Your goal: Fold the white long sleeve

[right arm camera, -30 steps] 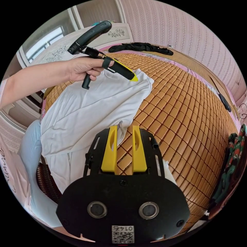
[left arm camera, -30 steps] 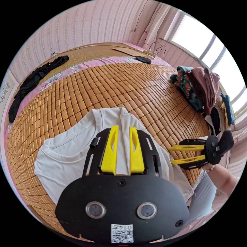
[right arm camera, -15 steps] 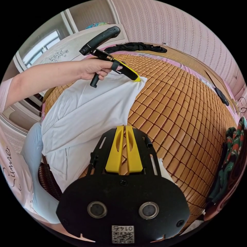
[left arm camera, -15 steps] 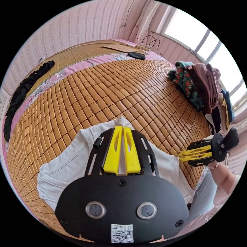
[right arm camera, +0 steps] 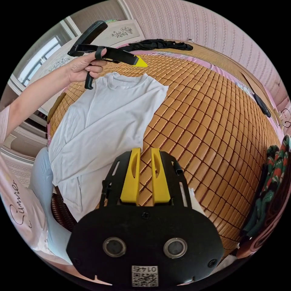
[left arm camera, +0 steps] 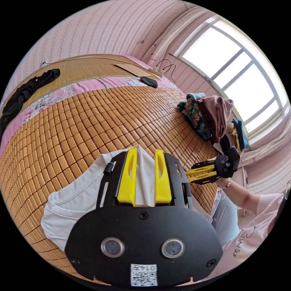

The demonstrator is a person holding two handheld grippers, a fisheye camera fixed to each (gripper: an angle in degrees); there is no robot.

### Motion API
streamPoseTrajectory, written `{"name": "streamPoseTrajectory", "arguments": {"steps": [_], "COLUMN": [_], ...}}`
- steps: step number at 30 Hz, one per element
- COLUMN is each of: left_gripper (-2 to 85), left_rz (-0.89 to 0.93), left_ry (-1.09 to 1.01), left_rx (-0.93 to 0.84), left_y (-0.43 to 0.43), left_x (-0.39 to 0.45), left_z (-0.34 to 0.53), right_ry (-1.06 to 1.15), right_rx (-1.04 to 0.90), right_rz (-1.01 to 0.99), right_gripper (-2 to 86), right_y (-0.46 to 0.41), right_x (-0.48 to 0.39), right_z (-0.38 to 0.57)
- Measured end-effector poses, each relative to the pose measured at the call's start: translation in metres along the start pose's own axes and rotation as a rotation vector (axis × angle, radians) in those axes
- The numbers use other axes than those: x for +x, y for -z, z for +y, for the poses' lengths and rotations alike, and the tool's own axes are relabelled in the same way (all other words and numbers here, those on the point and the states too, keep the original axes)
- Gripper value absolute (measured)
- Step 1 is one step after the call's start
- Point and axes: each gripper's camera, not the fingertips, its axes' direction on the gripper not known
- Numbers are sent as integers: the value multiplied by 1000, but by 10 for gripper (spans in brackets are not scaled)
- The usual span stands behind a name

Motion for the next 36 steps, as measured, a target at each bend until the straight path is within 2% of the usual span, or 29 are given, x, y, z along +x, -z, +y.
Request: {"name": "streamPoseTrajectory", "arguments": {"steps": [2,4,6,8,13,16,18,20,24,28,32,36], "left_gripper": [59,48,46,43,40,43,46,47,49,50,51,59], "left_rz": [-58,-188,-263,-237,-243,-274,-242,-198,-129,-109,-139,-156], "left_ry": [-39,-83,-45,41,151,199,220,214,62,-51,-37,125], "left_rx": [69,197,226,184,167,176,182,159,97,30,20,72], "left_y": [42,97,128,149,194,208,212,213,205,200,204,225], "left_x": [-7,-22,-42,-68,-93,-96,-93,-82,-13,55,74,34], "left_z": [27,81,125,164,246,262,264,261,262,282,299,299], "right_ry": [7,28,75,161,180,107,147,213,312,300,244,194], "right_rx": [66,50,-48,-240,-368,-325,-218,-143,-234,-306,-335,-258], "right_rz": [-39,-57,-61,-142,71,21,-8,55,166,225,192,159], "right_gripper": [115,128,123,110,101,82,78,75,19,-5,-7,-1], "right_y": [6,4,-4,-11,-17,-7,3,-4,-44,-47,-34,-8], "right_x": [9,11,10,4,8,14,-6,-40,-67,-57,-44,-38], "right_z": [-14,-35,-59,-73,-39,-30,-32,-39,-43,-24,-18,-33]}}
